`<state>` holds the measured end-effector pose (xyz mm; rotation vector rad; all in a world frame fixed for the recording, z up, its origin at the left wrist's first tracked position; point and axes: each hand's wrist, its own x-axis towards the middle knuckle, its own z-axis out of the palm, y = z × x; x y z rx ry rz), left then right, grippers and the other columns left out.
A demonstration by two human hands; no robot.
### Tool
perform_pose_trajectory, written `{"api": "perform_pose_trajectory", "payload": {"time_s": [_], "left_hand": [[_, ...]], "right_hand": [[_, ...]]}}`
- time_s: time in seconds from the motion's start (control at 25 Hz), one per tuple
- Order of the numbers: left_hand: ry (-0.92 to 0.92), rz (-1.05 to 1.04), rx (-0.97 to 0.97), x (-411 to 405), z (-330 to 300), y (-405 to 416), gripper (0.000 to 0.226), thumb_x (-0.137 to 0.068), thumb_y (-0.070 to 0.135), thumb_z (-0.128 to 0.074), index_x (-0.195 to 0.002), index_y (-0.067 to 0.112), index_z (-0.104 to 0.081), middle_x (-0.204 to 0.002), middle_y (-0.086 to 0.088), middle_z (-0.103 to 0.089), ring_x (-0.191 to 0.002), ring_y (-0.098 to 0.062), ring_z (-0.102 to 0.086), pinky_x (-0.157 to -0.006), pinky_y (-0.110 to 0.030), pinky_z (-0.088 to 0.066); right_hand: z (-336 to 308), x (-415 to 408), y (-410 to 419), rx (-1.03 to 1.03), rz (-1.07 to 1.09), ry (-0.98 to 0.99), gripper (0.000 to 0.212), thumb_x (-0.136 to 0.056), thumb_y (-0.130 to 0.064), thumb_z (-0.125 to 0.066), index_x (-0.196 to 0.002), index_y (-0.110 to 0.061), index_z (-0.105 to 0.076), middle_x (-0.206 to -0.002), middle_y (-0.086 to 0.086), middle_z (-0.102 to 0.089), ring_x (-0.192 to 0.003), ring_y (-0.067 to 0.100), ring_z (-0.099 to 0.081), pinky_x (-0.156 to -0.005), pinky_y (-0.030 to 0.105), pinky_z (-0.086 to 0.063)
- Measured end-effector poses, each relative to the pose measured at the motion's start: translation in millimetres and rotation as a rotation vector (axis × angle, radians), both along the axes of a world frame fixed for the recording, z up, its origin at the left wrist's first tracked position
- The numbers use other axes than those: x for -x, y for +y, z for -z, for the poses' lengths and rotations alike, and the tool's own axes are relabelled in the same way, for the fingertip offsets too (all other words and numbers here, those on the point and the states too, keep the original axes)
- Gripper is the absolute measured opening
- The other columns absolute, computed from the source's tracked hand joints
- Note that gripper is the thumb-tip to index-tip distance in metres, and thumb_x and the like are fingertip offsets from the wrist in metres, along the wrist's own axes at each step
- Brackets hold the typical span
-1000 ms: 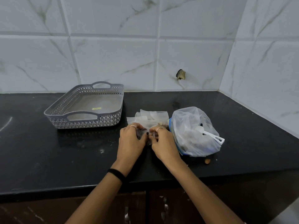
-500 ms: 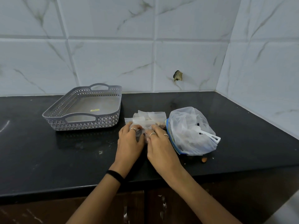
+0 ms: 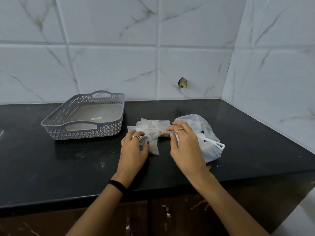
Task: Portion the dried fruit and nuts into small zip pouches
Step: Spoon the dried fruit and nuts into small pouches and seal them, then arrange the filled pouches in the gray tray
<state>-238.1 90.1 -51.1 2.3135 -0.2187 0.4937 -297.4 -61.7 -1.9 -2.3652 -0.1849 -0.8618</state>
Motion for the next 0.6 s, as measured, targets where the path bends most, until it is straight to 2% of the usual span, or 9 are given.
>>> {"api": "perform_pose_trajectory", "payload": {"time_s": [0.2,0.4,0.6], "left_hand": [[-0.059,-0.032,0.026,-1,-2,-2,0.036,-0.090,0.019,-0.062,-0.123,0.008,-0.055,-0.137,-0.010,-0.046,-0.130,-0.029,-0.040,-0.108,-0.042,-0.037],[-0.025,-0.045,0.111,1,-4,1,0.037,-0.090,0.019,-0.061,-0.124,0.010,-0.052,-0.135,-0.007,-0.045,-0.130,-0.024,-0.039,-0.100,-0.023,-0.032],[0.015,-0.047,0.086,-1,-4,1,0.039,-0.088,0.017,-0.062,-0.125,0.013,-0.052,-0.134,-0.004,-0.046,-0.127,-0.024,-0.041,-0.100,-0.027,-0.036]], "right_hand": [[3,-1,6,0.043,-0.031,-0.038,0.019,-0.091,0.000,-0.052,-0.102,-0.004,-0.067,-0.118,0.006,-0.058,-0.110,0.014,-0.054,-0.091,-0.007,-0.021],[21,-12,20,0.061,-0.083,0.036,0.023,-0.091,-0.001,-0.051,-0.108,-0.005,-0.066,-0.120,0.003,-0.056,-0.112,0.015,-0.054,-0.093,0.011,-0.034],[35,-32,26,0.067,-0.103,0.177,0.028,-0.091,-0.006,-0.053,-0.117,-0.013,-0.061,-0.133,0.000,-0.048,-0.126,0.012,-0.045,-0.107,0.021,-0.035]]}}
